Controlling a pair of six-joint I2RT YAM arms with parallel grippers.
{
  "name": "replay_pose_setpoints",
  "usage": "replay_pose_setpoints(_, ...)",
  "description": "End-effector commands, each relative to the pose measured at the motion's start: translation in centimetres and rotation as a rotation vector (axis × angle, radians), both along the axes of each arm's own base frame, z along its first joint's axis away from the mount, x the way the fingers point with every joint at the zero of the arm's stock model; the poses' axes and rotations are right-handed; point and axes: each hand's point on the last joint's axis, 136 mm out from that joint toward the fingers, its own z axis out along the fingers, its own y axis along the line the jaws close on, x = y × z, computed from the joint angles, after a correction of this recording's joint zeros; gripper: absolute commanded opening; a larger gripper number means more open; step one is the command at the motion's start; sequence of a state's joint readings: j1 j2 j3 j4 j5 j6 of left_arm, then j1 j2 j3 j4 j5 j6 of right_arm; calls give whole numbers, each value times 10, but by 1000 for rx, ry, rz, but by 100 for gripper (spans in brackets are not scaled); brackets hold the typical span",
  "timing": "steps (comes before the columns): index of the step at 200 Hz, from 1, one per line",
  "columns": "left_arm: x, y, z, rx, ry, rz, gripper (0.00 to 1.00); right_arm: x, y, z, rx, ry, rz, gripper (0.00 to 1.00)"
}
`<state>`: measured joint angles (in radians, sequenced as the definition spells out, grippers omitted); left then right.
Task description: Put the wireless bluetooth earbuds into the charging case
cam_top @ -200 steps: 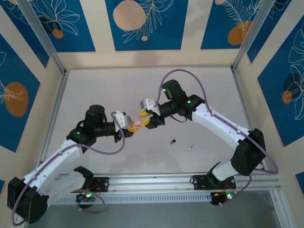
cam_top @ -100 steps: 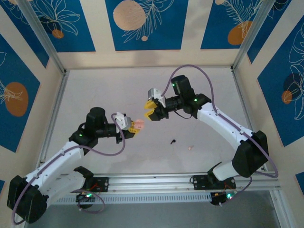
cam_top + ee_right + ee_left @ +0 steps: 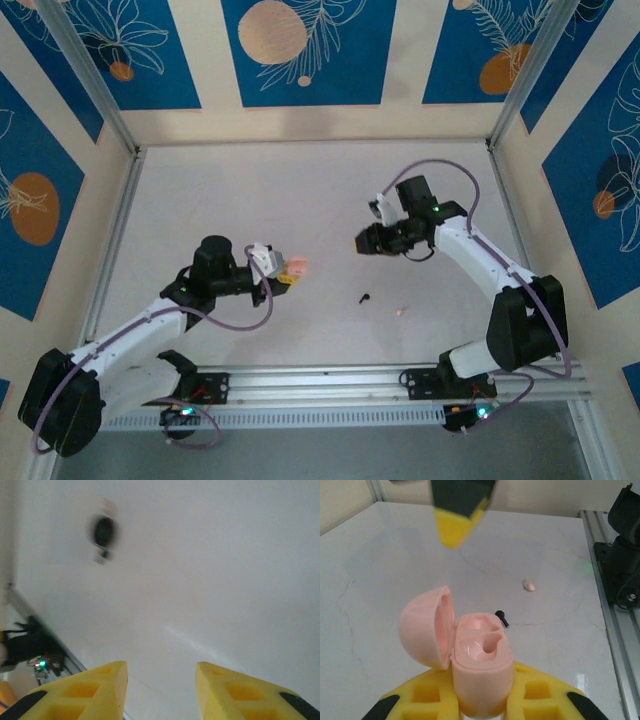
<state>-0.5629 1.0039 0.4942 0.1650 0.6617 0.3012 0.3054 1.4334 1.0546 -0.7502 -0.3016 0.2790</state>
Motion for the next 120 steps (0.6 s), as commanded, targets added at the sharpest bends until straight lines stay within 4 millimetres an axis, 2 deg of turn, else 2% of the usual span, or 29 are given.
replay_pose_setpoints(1, -2, -3, 1, 2, -38, -12, 10, -51, -57, -34, -239, 301, -234, 41)
replay_pose_setpoints(29, -2, -3, 2, 7, -42, -8, 10, -91, -65, -61, -246, 457, -366, 43)
replay_pose_setpoints(55, -1, -3, 5, 6, -43, -9, 10, -113, -81, -82, -308, 524, -532, 43)
replay_pose_setpoints(90, -2, -4, 7, 10, -40, -13, 10, -119, -90, -94, -326, 515, -613, 44)
replay_pose_setpoints(120, -2, -3, 8, 13, -46, -10, 11, -113, -83, -105, -278, 507, -602, 43)
